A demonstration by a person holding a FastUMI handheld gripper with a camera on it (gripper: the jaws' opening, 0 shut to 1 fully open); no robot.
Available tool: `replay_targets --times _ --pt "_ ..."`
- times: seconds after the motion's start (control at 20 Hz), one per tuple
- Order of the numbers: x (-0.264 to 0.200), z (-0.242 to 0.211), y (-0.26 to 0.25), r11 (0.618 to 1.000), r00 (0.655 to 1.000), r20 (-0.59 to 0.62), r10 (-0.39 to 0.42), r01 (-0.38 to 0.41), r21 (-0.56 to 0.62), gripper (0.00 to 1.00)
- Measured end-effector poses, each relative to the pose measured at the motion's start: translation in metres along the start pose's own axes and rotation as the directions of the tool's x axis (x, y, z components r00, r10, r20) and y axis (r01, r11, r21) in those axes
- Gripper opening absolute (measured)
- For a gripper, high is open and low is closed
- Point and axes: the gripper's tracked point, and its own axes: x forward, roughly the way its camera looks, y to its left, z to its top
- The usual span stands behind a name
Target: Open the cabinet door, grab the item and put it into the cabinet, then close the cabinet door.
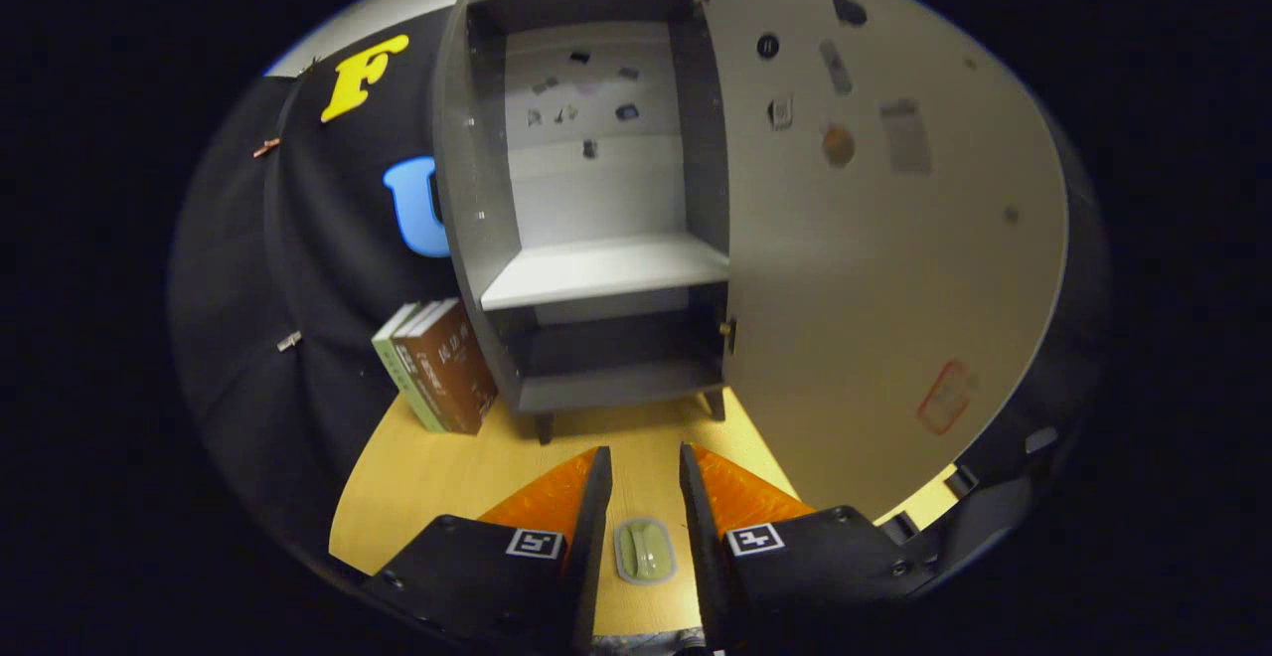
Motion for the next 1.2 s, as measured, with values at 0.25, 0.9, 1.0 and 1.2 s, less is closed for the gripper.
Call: replay_targets --times 0.25,0.9,1.0,1.2 --pt "0.058 -0.103 -0.005 0.996 0.96 -0.273 0.052 -0.068 -0.049 0.47" --pt "0.119 -0.236 -0.034 0.987 0.804 -0.593 0.048 -0.13 -0.096 0.47" --pt "0.124 -0.243 -0.038 0.983 0.794 -0.608 0.019 -0.125 -0.132 0.47" --pt "0.121 -0.247 -0.041 0.982 0.761 -0.649 -0.004 -0.12 -0.146 0.2"
